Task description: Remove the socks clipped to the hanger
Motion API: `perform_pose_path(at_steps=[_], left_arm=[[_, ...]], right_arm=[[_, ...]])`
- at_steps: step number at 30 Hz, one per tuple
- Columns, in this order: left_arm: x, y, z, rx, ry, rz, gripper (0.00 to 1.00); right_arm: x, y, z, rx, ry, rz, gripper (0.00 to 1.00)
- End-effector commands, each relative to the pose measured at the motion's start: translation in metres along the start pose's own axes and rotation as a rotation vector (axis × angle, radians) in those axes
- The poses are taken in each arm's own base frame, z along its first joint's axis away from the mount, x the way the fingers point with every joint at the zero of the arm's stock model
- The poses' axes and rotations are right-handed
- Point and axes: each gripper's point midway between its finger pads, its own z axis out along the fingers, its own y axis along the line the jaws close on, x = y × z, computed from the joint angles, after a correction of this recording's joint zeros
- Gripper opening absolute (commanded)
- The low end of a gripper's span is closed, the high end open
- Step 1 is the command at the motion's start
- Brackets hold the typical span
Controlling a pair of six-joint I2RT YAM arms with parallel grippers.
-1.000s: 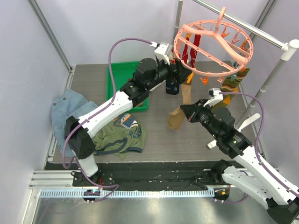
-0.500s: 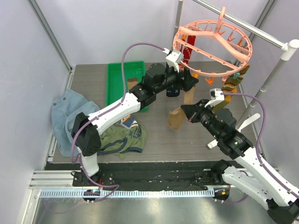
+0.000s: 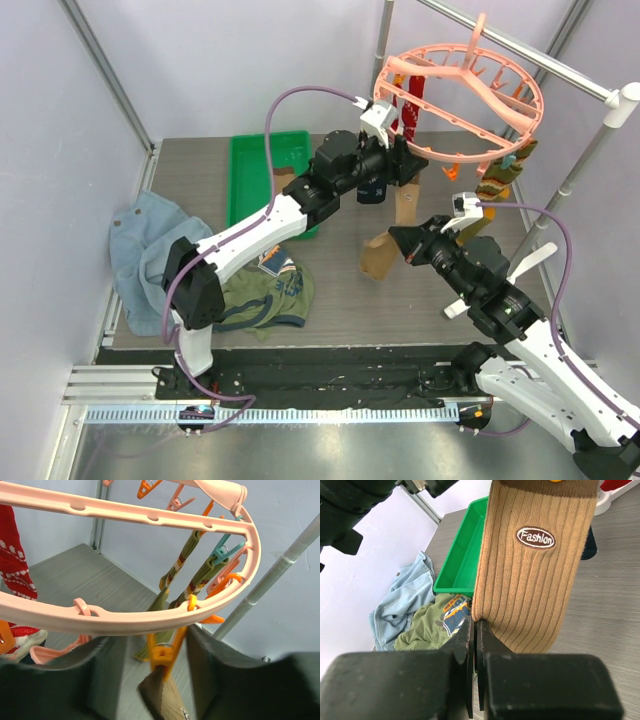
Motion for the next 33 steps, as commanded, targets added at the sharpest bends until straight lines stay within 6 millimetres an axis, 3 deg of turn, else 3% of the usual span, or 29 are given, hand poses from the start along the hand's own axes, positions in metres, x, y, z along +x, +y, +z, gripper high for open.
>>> perform_pose_path(at_steps=[1,5,9,22,24,25,26,28,29,30,32,33], left_arm=[[-0.031,-0.019,0.004,0.058,-0.089,0.010,0.46],[-0.035,-0.019,0.003,0.055,-0.098,0.002,0.28],[-0.035,-0.020,0.003,0.056,-0.094,-0.010,0.00],[-0.022,-0.016,0.003,0.027,-0.039,-0.060,0.00],[-0.023,-0.017,0.000,0.030,-0.033,-0.055,0.09],[-0.023,-0.017,-0.002,0.023,-0.035,-0.056,0.20],[-0.021,-0.015,-0.008,0.009,-0.034,-0.060,0.45],[-0.025,-0.011,-0.015,-0.016,-0.065,-0.061,0.60],[-0.013,-0.006,-0.019,-0.033,-0.048,-0.068,0.70],[-0.025,-0.009,-0.027,-0.033,-0.081,-0.064,0.73],[-0.015,-0.004,-0.036,-0.055,-0.063,-0.067,0.81],[-0.024,-0.008,-0.046,-0.053,-0.076,-0.061,0.83]], right_arm=[[-0.010,0.010,-0.004,-0.037,-0.029,0.010,0.01],[-0.008,0.009,-0.004,-0.034,-0.023,0.011,0.01],[-0.002,0.004,-0.005,-0.022,-0.007,0.005,0.01],[0.030,-0.022,-0.019,0.036,0.076,-0.050,0.01],[0.032,-0.023,-0.024,0.034,0.078,-0.044,0.01],[0.032,-0.022,-0.025,0.030,0.078,-0.042,0.01],[0.032,-0.022,-0.027,0.029,0.082,-0.042,0.01],[0.028,-0.019,-0.029,0.021,0.078,-0.044,0.01],[0.028,-0.019,-0.031,0.024,0.082,-0.046,0.01],[0.028,-0.019,-0.031,0.027,0.084,-0.045,0.01],[0.025,-0.018,-0.032,0.033,0.091,-0.040,0.01],[0.026,-0.015,-0.033,0.022,0.104,-0.038,0.01]])
